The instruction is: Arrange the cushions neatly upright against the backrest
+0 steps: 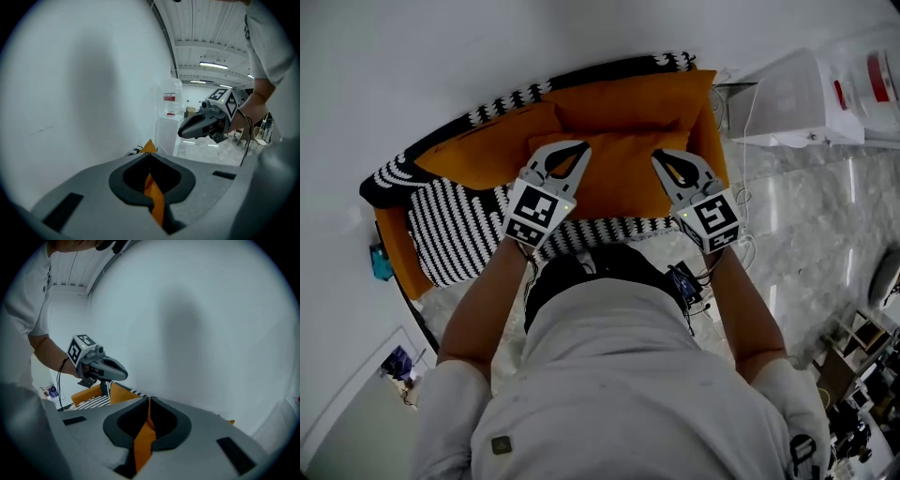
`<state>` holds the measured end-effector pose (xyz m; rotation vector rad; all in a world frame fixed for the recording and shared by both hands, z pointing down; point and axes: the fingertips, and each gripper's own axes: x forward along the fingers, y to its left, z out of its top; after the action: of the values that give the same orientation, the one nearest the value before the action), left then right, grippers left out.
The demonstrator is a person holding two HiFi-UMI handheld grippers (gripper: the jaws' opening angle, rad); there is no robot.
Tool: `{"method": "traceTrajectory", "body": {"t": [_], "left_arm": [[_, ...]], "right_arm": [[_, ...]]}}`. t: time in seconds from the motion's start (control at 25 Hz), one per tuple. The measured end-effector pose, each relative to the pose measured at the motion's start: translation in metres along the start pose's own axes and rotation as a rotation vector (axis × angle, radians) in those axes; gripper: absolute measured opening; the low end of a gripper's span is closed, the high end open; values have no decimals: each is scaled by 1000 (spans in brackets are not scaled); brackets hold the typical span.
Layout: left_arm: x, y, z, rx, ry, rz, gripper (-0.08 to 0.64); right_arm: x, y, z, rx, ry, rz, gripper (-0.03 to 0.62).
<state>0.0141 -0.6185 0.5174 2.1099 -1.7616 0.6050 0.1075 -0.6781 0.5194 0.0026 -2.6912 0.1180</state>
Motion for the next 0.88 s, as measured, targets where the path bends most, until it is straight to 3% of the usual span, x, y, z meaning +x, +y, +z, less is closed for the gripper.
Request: {"method": "traceTrajectory", "body": {"t": [0.36,0.76,0.88], "left_arm": [[62,7,-56,13,142,-92,11],[126,14,-156,114,384,-224,14],[141,19,-178,161,447,-265,54]], "right_arm": [[32,-39,-60,-43,120,59,33],[91,-52,-151,-145,323,230,170],[106,-59,-180,-188,402,295,194]]}}
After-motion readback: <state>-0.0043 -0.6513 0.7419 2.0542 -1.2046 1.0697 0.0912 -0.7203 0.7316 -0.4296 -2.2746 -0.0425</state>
